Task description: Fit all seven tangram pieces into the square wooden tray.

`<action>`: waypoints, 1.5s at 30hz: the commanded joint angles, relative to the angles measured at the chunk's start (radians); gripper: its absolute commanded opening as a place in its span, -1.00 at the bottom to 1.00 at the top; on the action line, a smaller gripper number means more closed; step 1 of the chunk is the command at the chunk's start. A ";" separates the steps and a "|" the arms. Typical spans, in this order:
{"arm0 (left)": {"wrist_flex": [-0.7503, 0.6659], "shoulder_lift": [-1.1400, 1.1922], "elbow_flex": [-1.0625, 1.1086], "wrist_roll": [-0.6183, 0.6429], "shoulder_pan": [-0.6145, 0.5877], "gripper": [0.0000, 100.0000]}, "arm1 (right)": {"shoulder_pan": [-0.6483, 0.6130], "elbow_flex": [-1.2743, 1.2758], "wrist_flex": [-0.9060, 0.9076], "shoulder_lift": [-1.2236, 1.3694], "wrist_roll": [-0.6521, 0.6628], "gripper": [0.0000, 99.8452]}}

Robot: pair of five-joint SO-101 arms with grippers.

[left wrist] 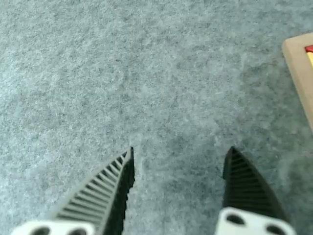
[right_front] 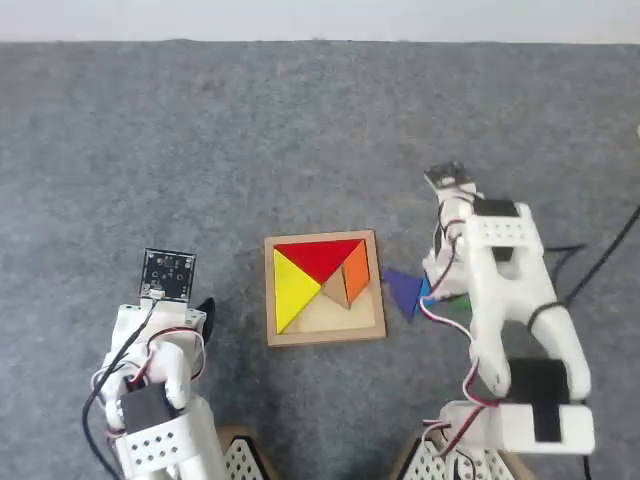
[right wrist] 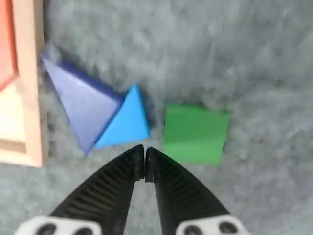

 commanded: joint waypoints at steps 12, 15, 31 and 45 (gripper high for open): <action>-0.003 0.003 -0.007 -0.011 0.000 -0.44 | 0.077 0.043 -0.071 -0.065 0.014 -0.48; -0.003 0.003 -0.007 -0.011 0.000 -0.44 | 0.071 0.051 -0.107 -0.065 0.011 -0.48; -0.003 0.003 -0.007 -0.011 0.000 -0.44 | 0.015 0.052 -0.125 -0.064 -0.028 -0.46; -0.003 0.003 -0.007 -0.011 0.000 -0.44 | 0.022 0.080 -0.191 -0.019 -0.026 -0.25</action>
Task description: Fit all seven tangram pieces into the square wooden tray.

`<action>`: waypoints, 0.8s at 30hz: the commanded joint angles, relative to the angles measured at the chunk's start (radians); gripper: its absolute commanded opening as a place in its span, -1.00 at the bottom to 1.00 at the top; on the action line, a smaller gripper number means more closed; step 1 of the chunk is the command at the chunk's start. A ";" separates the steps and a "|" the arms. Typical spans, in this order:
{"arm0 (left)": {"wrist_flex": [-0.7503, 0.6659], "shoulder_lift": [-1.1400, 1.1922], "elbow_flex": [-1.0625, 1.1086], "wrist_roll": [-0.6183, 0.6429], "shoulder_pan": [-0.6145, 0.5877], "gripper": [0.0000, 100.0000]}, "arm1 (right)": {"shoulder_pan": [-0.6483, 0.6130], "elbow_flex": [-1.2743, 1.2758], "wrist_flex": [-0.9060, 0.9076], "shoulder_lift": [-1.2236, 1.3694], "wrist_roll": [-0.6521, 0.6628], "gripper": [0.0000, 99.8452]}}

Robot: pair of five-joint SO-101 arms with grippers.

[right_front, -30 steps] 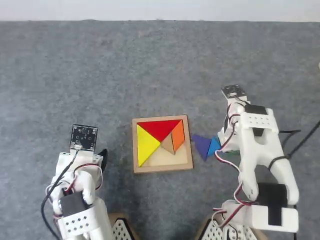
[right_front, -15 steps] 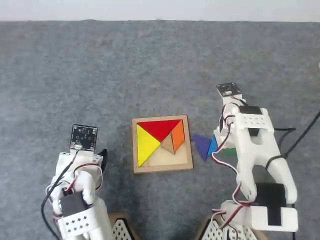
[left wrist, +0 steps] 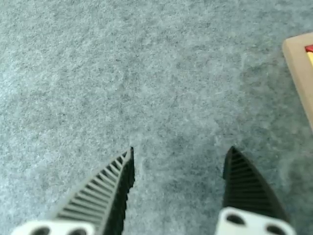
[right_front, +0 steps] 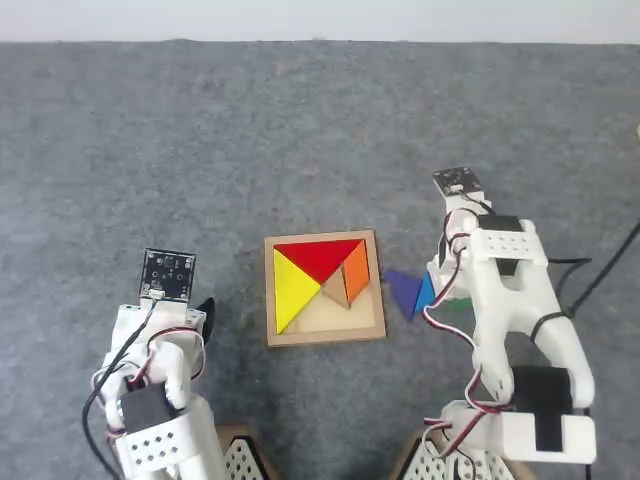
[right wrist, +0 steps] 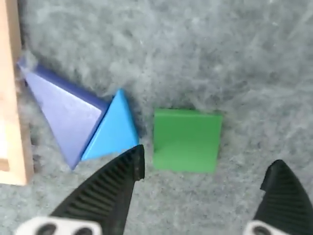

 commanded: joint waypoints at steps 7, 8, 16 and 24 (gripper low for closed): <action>-0.003 0.003 -0.007 -0.011 0.000 -0.44 | -0.004 -0.052 -0.051 0.160 -0.009 -0.25; -0.003 0.003 -0.007 -0.011 0.000 -0.44 | -0.004 -0.066 -0.033 0.179 -0.009 -0.25; -0.003 0.003 -0.007 -0.011 0.000 -0.44 | -0.004 -0.094 0.030 0.272 -0.009 -0.53; -0.003 0.003 -0.007 -0.011 0.000 -0.44 | 0.016 -0.098 0.021 0.255 -0.009 -0.71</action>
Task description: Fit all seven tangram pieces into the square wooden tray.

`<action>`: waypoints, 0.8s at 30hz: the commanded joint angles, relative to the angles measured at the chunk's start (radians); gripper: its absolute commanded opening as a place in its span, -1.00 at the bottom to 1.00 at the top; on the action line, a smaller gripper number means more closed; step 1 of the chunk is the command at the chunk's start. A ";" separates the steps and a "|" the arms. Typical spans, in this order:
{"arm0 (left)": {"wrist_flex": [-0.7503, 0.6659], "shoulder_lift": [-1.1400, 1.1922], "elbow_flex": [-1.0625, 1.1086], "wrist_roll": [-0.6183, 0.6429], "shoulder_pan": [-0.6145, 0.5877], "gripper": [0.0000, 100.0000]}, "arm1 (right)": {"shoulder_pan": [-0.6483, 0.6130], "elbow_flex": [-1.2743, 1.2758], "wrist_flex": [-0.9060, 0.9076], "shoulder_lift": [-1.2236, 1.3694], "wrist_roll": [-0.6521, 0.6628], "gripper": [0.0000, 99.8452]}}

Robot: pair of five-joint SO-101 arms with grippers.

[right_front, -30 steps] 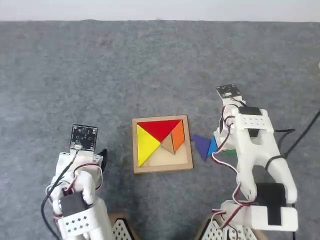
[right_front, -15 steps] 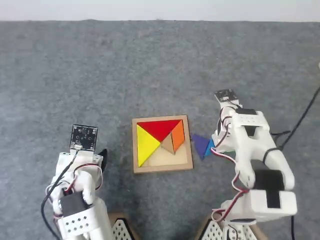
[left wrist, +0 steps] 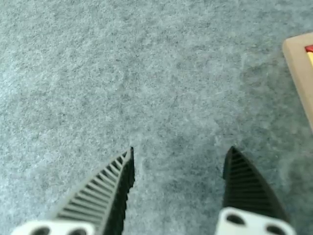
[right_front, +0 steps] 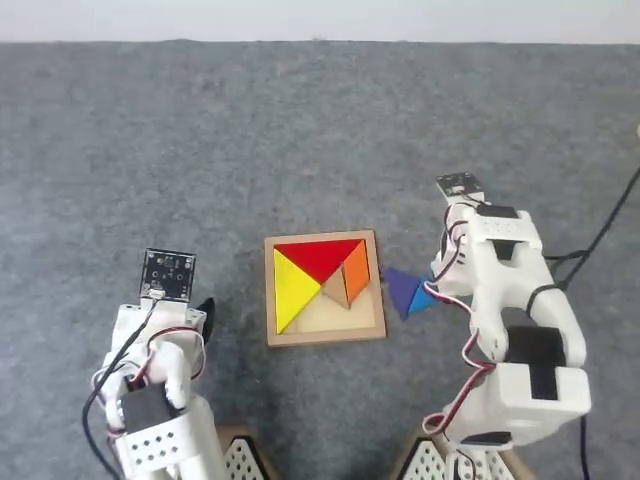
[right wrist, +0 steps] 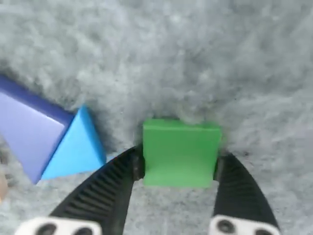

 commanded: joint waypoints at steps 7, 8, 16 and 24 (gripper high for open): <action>-0.003 0.003 -0.007 -0.011 0.000 -0.44 | -0.084 0.000 0.099 -0.280 -0.017 -0.74; -0.003 0.003 -0.007 -0.011 0.000 -0.44 | -0.114 0.000 0.122 -0.335 -0.014 -0.77; -0.003 0.003 -0.007 -0.011 0.000 -0.44 | -0.443 -0.002 0.170 -0.582 0.081 -0.98; -0.003 0.003 -0.007 -0.011 0.000 -0.44 | -0.619 -0.009 0.039 -0.421 0.221 -0.98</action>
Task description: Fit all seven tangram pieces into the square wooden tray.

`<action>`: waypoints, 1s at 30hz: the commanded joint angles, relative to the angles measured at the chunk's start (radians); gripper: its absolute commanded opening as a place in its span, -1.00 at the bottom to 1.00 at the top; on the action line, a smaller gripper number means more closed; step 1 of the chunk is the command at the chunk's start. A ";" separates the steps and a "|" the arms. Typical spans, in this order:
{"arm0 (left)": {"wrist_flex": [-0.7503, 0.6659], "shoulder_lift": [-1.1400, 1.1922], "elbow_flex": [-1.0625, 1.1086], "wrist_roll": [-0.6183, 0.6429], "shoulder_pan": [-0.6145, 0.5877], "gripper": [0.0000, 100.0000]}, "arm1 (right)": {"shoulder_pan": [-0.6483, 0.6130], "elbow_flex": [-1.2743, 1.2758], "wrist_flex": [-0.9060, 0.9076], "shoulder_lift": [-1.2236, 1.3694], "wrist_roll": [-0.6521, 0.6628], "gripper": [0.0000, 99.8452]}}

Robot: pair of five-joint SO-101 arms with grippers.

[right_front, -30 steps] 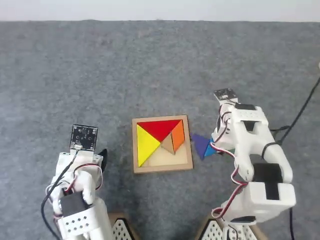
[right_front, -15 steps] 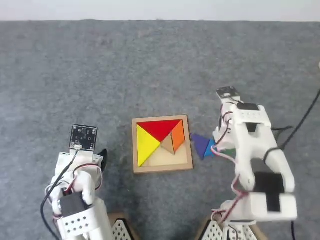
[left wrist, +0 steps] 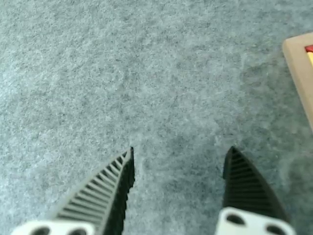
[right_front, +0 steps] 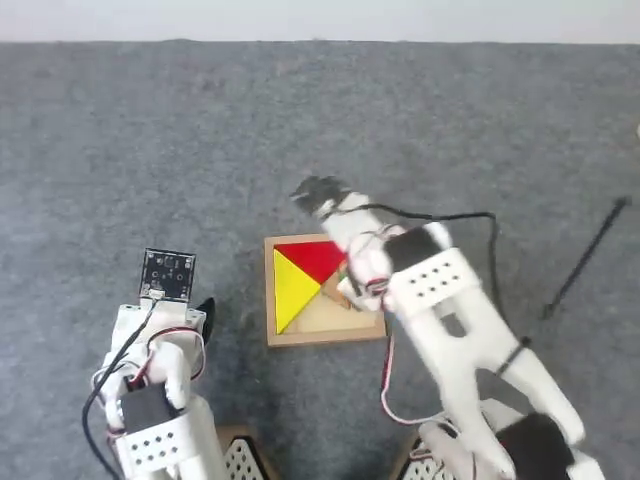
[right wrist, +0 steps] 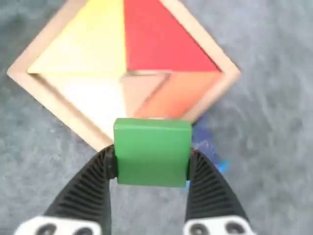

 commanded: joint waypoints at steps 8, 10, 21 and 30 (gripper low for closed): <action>-0.003 0.003 -0.007 -0.011 0.000 -0.44 | -0.159 -0.086 -0.154 0.274 0.106 -0.98; -0.003 0.003 -0.007 -0.011 0.000 -0.44 | -0.163 -0.086 -0.179 0.305 0.106 -0.98; -0.003 0.003 -0.007 -0.011 0.000 -0.44 | -0.222 -0.084 -0.159 0.331 0.100 -0.97; -0.003 0.003 -0.007 -0.011 0.000 -0.44 | -0.186 -0.086 -0.153 0.331 0.023 -0.56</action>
